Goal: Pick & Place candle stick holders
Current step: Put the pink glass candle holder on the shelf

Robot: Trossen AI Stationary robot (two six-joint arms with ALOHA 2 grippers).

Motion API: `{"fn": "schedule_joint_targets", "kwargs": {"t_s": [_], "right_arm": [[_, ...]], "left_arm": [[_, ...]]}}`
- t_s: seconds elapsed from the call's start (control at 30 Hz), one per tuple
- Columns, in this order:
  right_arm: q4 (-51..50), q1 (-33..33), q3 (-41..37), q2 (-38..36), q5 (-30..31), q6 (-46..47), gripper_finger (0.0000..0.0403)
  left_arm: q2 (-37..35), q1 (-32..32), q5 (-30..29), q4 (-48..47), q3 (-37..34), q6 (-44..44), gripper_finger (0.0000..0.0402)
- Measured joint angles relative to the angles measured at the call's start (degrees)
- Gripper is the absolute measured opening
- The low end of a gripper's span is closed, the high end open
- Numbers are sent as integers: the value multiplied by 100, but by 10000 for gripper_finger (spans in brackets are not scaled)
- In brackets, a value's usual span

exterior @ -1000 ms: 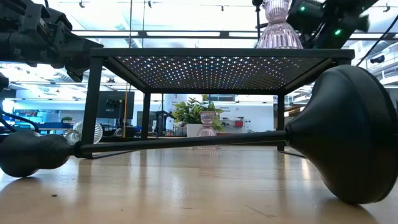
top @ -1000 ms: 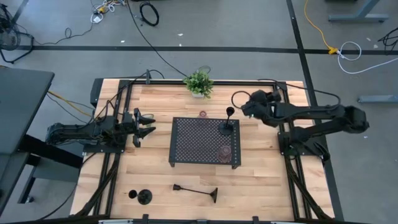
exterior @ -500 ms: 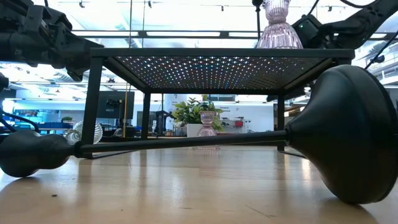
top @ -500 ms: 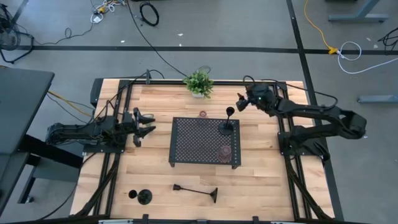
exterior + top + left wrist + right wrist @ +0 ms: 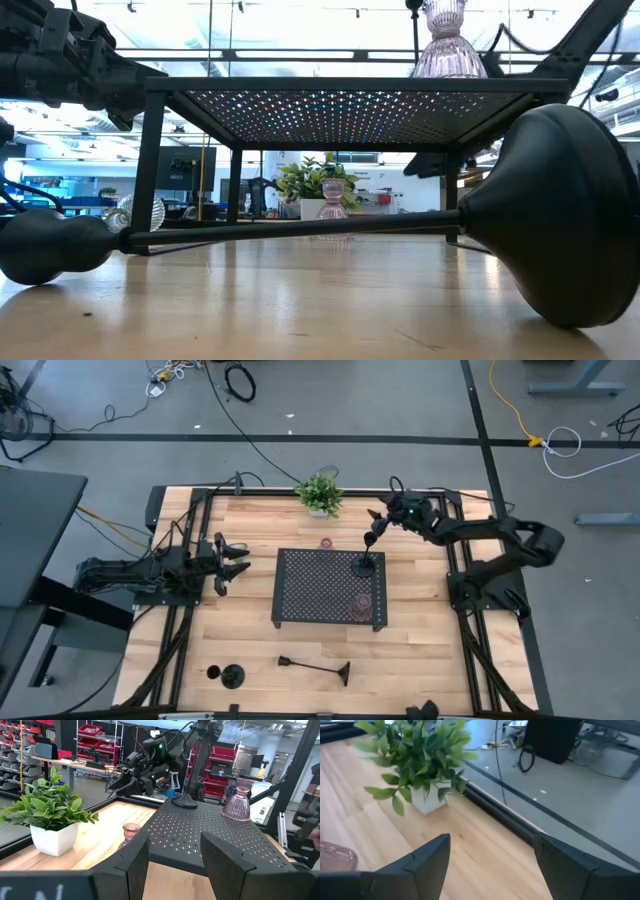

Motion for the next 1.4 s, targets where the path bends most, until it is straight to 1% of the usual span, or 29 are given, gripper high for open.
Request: {"fn": "schedule_joint_targets", "kwargs": {"t_s": [0.1,0.23,0.37,0.57,0.77,0.9,1.2,1.4], "right_arm": [[547,-24,2,423,-128,64,284],[1056,-21,4,967,-592,153,284],[1465,39,4,1343,-1025,347,284],[1574,227,4,1590,-1412,231,284],[1604,367,4,1600,-1779,109,284],[1654,374,4,1600,-2173,101,284],[1608,535,9,1646,-2203,59,284],[1636,561,9,1850,-2064,43,284]], "left_arm": [[-1,0,1,0,0,2,179],[-1,0,1,0,0,4,179],[0,0,1,0,0,7,179],[0,0,-9,0,0,58,179],[0,0,-16,0,0,59,179],[-1,0,-16,0,0,59,179],[0,0,-18,0,0,57,179],[-2,0,-18,0,0,57,179]]}}
